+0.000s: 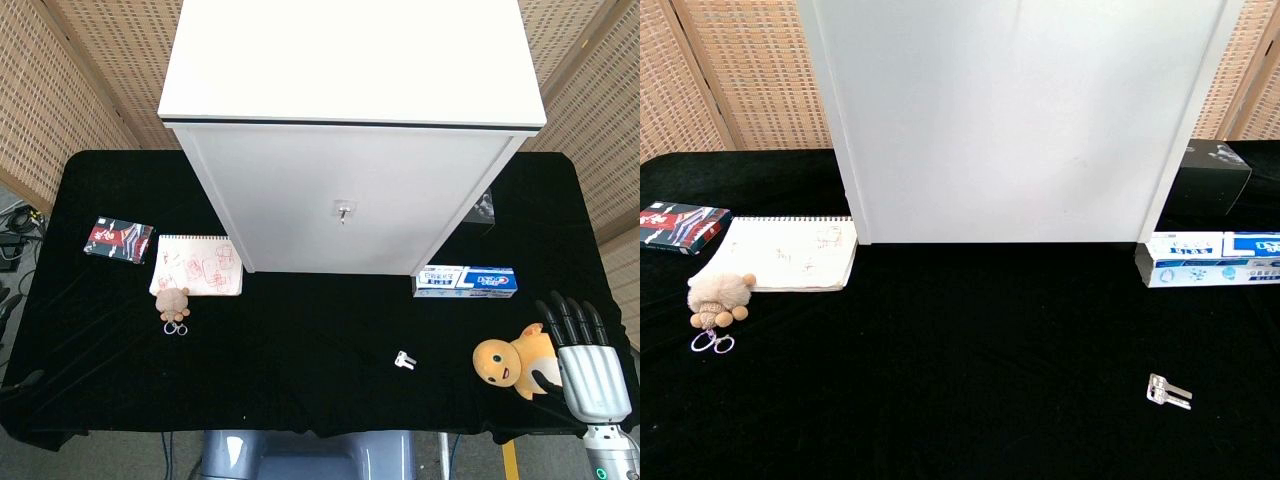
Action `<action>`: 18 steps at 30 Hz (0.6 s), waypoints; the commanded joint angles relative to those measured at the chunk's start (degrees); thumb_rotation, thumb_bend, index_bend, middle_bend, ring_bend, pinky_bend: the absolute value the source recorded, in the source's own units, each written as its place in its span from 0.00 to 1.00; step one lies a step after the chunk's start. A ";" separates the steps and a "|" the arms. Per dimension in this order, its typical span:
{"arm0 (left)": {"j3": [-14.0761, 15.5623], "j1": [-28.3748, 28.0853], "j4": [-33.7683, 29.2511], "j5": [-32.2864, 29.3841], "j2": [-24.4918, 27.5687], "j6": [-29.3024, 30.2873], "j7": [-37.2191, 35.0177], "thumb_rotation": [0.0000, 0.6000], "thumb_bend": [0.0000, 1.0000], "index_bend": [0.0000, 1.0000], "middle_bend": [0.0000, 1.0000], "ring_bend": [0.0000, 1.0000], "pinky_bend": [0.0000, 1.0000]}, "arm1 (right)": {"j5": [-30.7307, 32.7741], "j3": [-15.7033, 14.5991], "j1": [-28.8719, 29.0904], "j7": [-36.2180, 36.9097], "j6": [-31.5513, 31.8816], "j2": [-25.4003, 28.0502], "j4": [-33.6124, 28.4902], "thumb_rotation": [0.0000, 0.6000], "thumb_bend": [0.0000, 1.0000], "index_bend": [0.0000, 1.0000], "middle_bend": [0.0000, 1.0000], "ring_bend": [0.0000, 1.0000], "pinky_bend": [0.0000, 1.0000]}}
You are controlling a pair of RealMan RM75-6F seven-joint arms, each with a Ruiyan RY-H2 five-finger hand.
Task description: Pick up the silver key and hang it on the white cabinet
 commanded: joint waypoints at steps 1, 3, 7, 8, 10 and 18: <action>-0.04 0.00 -0.02 -0.05 0.00 0.00 -0.09 1.00 0.00 0.00 0.00 0.00 0.00 | 0.04 -0.04 0.01 0.02 -0.12 0.00 0.00 1.00 0.00 0.06 0.00 0.00 0.00; -0.07 0.00 0.04 -0.11 -0.04 -0.01 -0.06 1.00 0.00 0.00 0.00 0.00 0.00 | 0.13 -0.10 0.05 0.02 -0.34 -0.02 0.03 1.00 0.00 0.06 0.00 0.00 0.00; -0.21 -0.14 0.30 -0.19 -0.31 -0.12 -0.15 1.00 0.00 0.00 0.00 0.00 0.00 | 0.07 -0.37 0.20 -0.22 -0.92 -0.15 0.19 1.00 0.00 0.07 0.00 0.00 0.00; -0.33 -0.22 0.51 -0.19 -0.48 -0.09 -0.32 1.00 0.00 0.00 0.00 0.00 0.00 | 0.08 -0.42 0.27 -0.37 -1.12 -0.22 0.26 1.00 0.00 0.08 0.01 0.00 0.00; -0.46 -0.35 0.86 -0.36 -0.71 -0.26 -0.47 1.00 0.00 0.00 0.00 0.00 0.00 | 0.20 -0.39 0.50 -0.67 -1.57 -0.42 0.36 1.00 0.00 0.10 0.13 0.07 0.00; -1.05 -0.74 1.07 -1.76 -1.07 -1.06 -0.37 1.00 0.00 0.00 0.00 0.00 0.00 | -4.21 0.48 6.35 -4.37 -7.24 -3.21 4.89 1.00 0.00 0.20 0.71 0.69 0.77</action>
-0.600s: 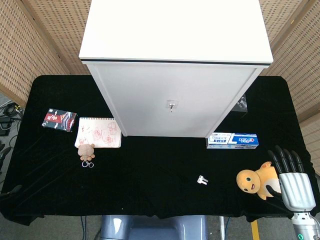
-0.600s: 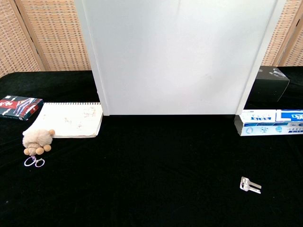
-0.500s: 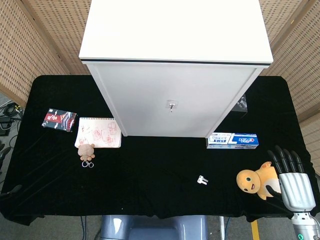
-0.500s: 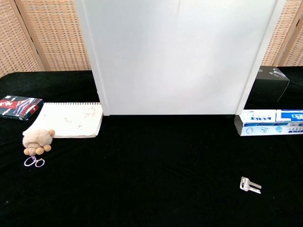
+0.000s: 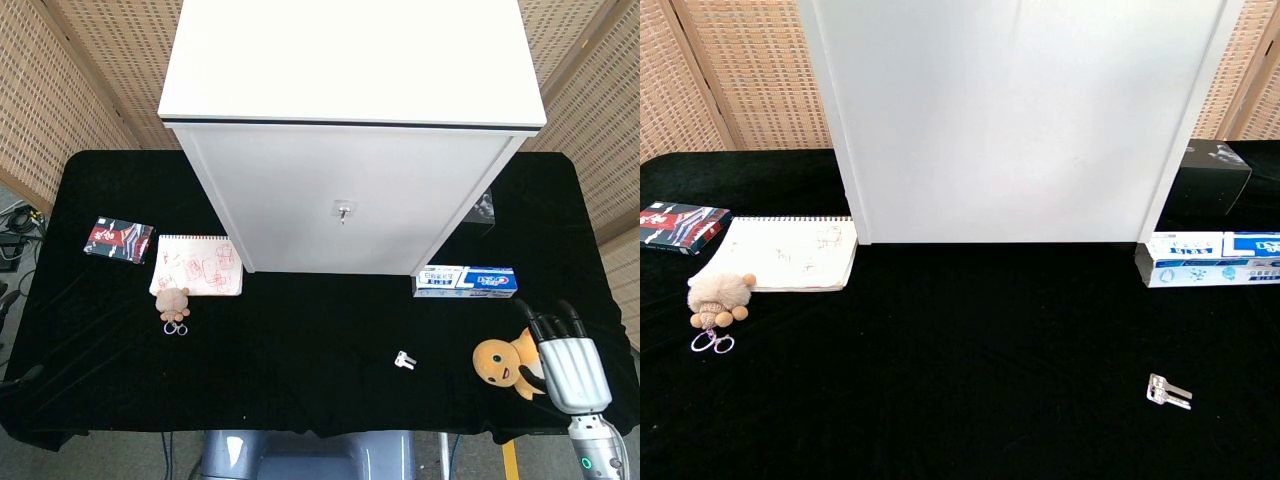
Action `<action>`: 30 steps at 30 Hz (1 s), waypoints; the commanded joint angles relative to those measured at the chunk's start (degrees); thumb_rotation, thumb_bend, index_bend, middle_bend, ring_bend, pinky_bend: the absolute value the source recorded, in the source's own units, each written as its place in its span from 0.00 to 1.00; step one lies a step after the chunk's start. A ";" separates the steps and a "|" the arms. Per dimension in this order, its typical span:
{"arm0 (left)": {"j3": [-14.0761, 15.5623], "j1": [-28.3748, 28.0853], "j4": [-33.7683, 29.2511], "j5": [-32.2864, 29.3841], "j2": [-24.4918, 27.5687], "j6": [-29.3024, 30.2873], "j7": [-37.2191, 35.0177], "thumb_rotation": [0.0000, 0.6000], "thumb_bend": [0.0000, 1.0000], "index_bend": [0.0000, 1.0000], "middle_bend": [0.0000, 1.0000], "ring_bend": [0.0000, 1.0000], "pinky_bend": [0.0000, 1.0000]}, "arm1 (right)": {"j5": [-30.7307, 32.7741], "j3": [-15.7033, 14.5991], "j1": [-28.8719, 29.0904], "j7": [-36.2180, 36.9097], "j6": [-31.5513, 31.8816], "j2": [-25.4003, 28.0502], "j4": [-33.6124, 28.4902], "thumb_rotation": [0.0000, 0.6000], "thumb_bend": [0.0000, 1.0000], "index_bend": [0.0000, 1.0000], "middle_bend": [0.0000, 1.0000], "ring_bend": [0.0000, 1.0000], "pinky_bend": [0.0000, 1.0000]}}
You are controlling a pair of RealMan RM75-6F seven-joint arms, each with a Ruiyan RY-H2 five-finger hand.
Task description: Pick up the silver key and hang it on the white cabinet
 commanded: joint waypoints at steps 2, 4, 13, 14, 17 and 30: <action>-0.27 -0.21 -0.07 -0.63 -0.27 -0.41 0.56 1.00 0.00 0.00 0.00 0.00 0.00 | -3.60 0.23 6.22 -1.95 -7.67 -1.59 3.81 1.00 0.01 0.23 0.77 0.77 0.89; -0.39 -0.37 -0.07 -1.01 -0.46 -0.76 0.95 1.00 0.00 0.00 0.00 0.00 0.00 | -4.38 0.35 8.67 -1.61 -10.81 -2.12 4.73 1.00 0.04 0.25 0.82 0.82 0.96; -1.06 -1.61 0.22 -3.89 -1.06 -3.89 1.91 1.00 0.00 0.00 0.00 0.00 0.00 | -3.67 -0.01 17.17 1.17 -24.42 -5.15 3.68 1.00 0.29 0.36 0.88 0.88 1.00; -1.09 -1.72 0.22 -4.12 -1.10 -4.19 1.97 1.00 0.00 0.00 0.00 0.00 0.00 | -3.42 0.00 17.83 1.11 -25.50 -5.62 3.68 1.00 0.30 0.37 0.88 0.88 1.00; -1.21 -1.99 0.23 -4.66 -1.19 -4.78 2.21 1.00 0.00 0.00 0.00 0.00 0.00 | -2.51 -0.06 19.76 -0.25 -28.70 -7.52 4.15 1.00 0.33 0.40 0.88 0.88 1.00; -1.09 -2.11 0.09 -4.83 -1.05 -5.10 1.97 1.00 0.00 0.00 0.00 0.00 0.00 | 0.46 -1.52 23.54 -3.07 -34.63 -15.53 8.99 1.00 0.48 0.47 0.88 0.88 1.00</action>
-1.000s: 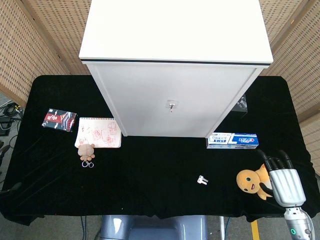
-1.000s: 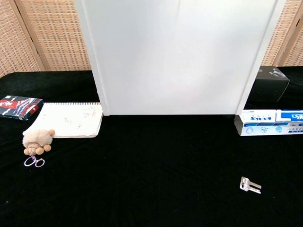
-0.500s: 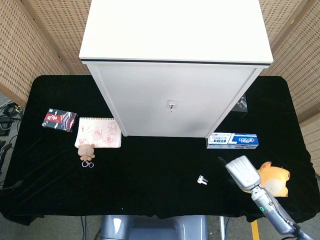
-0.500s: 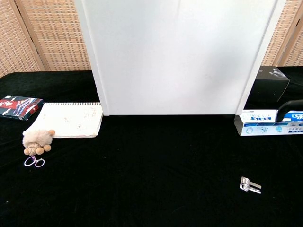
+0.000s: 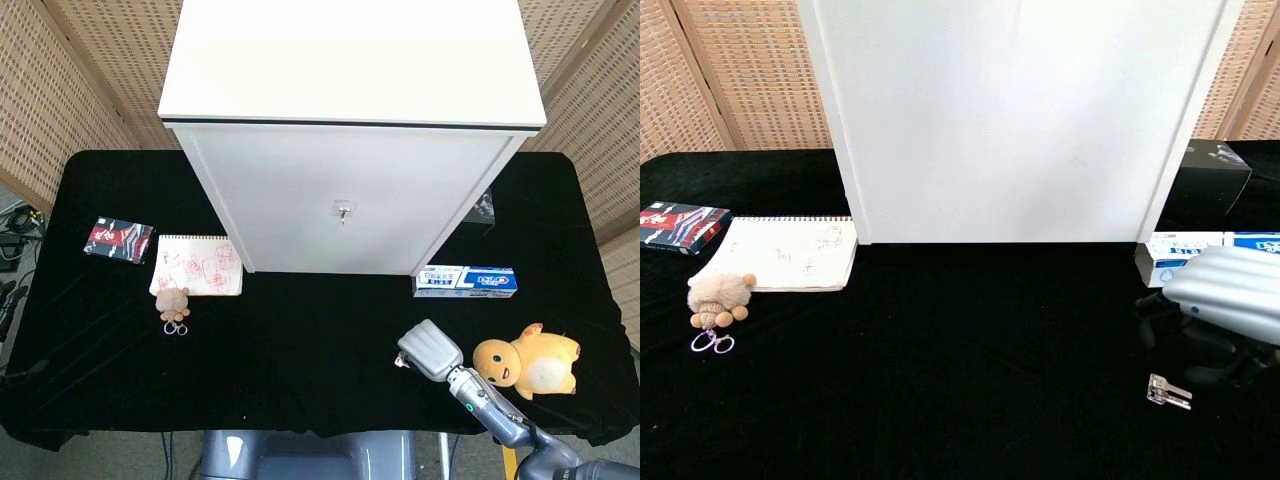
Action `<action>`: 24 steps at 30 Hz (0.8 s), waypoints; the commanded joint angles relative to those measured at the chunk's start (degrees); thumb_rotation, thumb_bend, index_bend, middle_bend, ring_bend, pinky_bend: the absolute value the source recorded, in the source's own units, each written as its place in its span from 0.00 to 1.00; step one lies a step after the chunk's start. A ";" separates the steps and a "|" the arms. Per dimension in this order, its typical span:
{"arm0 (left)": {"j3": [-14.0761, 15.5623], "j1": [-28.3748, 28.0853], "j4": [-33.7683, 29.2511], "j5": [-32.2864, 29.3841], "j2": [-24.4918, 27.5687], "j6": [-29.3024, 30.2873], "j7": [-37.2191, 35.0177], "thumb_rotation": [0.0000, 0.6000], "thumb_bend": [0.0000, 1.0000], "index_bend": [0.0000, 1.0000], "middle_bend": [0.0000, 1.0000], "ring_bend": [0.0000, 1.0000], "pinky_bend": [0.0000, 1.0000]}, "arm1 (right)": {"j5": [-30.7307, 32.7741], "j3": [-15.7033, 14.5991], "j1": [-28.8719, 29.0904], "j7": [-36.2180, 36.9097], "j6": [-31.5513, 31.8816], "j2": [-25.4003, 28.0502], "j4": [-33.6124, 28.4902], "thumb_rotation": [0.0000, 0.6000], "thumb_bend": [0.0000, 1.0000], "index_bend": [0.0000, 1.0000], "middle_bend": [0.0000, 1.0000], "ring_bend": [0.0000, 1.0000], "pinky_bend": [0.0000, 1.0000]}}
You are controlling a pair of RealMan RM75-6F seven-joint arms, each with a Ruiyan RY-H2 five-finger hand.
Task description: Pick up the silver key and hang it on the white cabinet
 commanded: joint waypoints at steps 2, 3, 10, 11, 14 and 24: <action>-0.11 -0.06 0.11 -0.31 -0.03 -0.12 -0.04 1.00 0.00 0.00 0.00 0.00 0.00 | 0.33 -0.62 0.77 -0.06 -0.26 -2.23 2.06 1.00 0.49 0.47 0.88 0.88 1.00; -0.13 -0.08 0.14 -0.38 -0.05 -0.16 -0.02 1.00 0.00 0.00 0.00 0.00 0.00 | 0.45 -0.68 0.91 0.00 -0.24 -2.68 2.49 1.00 0.49 0.47 0.88 0.88 1.00; -0.26 -0.32 0.24 -1.02 -0.19 -0.70 0.19 1.00 0.00 0.00 0.00 0.00 0.00 | 2.46 -0.96 1.61 -0.62 -1.10 -5.71 5.41 1.00 0.49 0.51 0.88 0.88 1.00; -0.27 -0.34 0.25 -1.06 -0.19 -0.73 0.18 1.00 0.00 0.00 0.00 0.00 0.00 | 2.73 -0.96 1.65 -0.71 -1.19 -5.99 5.69 1.00 0.49 0.52 0.88 0.88 1.00; -0.25 -0.40 0.26 -1.06 -0.21 -0.82 0.25 1.00 0.00 0.00 0.00 0.00 0.00 | 3.60 -0.93 1.82 -1.07 -1.30 -6.98 6.66 1.00 0.50 0.53 0.88 0.88 1.00; -0.24 -0.58 0.30 -1.27 -0.28 -1.15 0.35 1.00 0.00 0.00 0.00 0.00 0.00 | 5.25 -1.14 2.50 -2.07 -1.51 -8.60 8.17 1.00 0.53 0.53 0.88 0.88 1.00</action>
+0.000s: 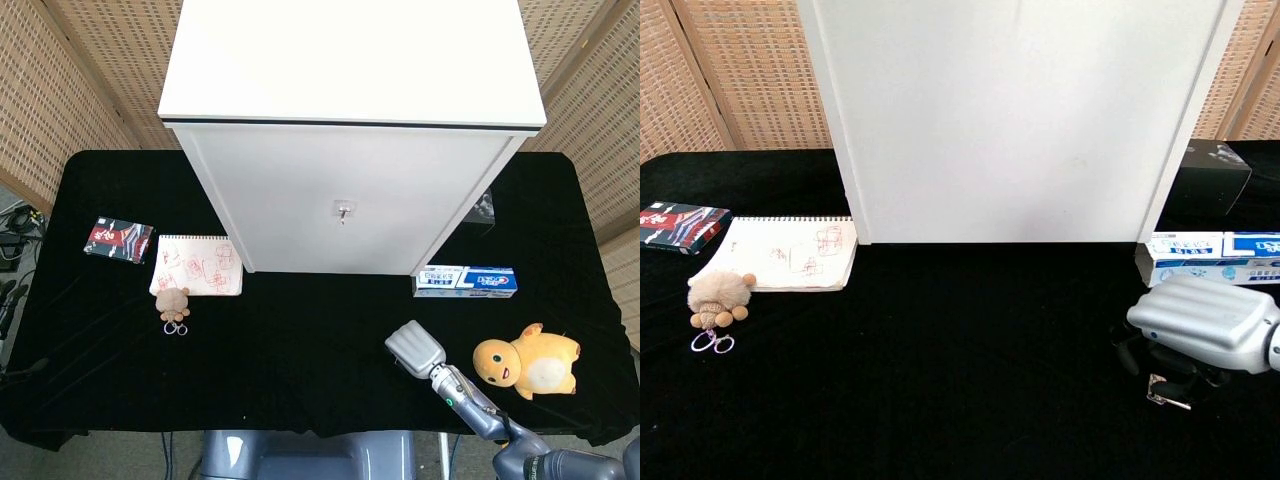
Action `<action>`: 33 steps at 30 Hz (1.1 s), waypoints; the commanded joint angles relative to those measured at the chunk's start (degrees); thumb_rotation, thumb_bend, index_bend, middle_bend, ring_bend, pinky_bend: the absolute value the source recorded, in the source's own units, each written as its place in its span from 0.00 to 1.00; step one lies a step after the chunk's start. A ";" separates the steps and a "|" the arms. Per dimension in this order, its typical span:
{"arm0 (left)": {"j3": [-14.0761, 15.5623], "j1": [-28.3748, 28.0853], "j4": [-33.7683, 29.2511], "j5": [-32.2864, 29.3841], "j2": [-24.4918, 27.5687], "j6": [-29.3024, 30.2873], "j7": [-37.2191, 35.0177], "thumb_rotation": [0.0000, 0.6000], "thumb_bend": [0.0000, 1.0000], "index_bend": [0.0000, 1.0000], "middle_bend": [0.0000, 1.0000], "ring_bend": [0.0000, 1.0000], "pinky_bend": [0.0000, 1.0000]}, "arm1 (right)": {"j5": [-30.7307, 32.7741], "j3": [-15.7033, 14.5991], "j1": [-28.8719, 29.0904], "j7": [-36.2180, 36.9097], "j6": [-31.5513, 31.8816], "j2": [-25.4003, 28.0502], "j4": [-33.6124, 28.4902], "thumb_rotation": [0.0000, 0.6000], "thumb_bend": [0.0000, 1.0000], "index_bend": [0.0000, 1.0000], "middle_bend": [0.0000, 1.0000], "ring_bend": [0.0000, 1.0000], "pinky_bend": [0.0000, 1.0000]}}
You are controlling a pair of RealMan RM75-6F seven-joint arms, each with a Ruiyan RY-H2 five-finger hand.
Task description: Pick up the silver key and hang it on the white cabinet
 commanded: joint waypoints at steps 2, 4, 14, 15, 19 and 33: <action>0.01 -0.04 0.01 -0.06 -0.03 -0.07 0.07 1.00 0.00 0.00 0.00 0.00 0.00 | 0.51 -0.18 0.26 -0.75 -0.21 -0.34 0.44 1.00 0.54 0.53 0.88 0.88 1.00; 0.00 -0.06 0.00 -0.12 -0.03 -0.11 0.08 1.00 0.00 0.00 0.00 0.00 0.00 | 0.77 -0.38 0.35 -1.12 -0.26 -0.38 0.54 1.00 0.54 0.53 0.88 0.88 1.00; 0.04 -0.13 -0.02 -0.18 -0.09 -0.15 0.27 1.00 0.00 0.00 0.00 0.00 0.00 | 2.21 -1.04 0.72 -2.65 -0.36 0.16 -0.26 1.00 0.55 0.55 0.88 0.88 1.00; 0.06 -0.15 -0.02 -0.16 -0.11 -0.19 0.32 1.00 0.00 0.00 0.00 0.00 0.00 | 2.31 -1.08 0.77 -2.71 -0.34 0.21 -0.35 1.00 0.55 0.55 0.88 0.88 1.00; 0.08 -0.17 -0.06 -0.16 -0.15 -0.19 0.44 1.00 0.00 0.00 0.00 0.00 0.00 | 2.62 -1.25 0.90 -2.89 -0.25 0.20 -0.44 1.00 0.56 0.56 0.88 0.88 1.00; 0.08 -0.19 -0.05 -0.17 -0.07 -0.15 0.26 1.00 0.00 0.00 0.00 0.00 0.00 | 3.05 -1.85 1.19 -3.11 0.14 -0.14 -0.08 1.00 0.61 0.59 0.88 0.88 1.00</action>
